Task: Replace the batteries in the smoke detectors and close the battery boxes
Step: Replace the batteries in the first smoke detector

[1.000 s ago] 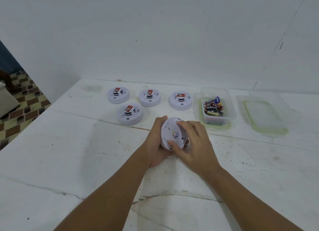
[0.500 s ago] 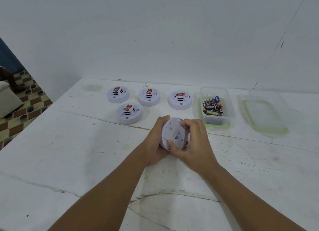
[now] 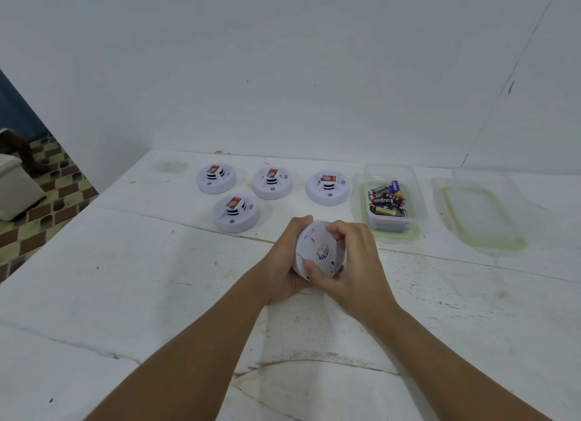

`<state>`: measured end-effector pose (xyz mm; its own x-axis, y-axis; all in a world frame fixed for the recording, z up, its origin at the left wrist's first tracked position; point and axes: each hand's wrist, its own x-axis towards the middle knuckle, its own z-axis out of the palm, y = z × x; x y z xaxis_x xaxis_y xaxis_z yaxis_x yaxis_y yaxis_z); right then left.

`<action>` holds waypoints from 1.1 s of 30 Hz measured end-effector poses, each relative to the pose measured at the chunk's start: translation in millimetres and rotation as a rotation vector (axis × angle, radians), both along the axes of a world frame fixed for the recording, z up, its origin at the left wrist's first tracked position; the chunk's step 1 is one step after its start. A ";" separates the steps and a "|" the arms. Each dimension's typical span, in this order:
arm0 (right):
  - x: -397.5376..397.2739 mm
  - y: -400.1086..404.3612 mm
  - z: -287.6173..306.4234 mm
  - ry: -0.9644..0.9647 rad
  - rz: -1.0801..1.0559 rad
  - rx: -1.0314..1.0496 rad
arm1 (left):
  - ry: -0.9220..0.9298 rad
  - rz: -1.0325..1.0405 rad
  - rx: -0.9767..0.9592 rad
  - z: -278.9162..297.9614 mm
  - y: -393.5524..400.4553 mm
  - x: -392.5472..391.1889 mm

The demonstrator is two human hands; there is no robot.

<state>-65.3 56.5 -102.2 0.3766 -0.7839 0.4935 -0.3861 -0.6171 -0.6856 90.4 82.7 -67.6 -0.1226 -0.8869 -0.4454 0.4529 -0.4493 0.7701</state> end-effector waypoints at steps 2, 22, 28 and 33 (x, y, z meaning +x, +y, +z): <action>4.4 -1.0 2.6 -0.025 -0.004 0.035 | 0.042 0.006 -0.004 -1.7 -1.0 0.8; -3.4 -10.5 21.2 0.053 0.051 0.000 | 0.154 0.045 -0.018 -1.6 -1.0 0.7; -7.5 -0.4 34.7 -0.312 0.014 0.124 | 0.263 0.123 0.003 -15.8 -2.2 10.1; -14.6 9.3 20.4 -0.204 -0.071 0.163 | 0.446 0.325 -0.029 -18.5 2.6 14.7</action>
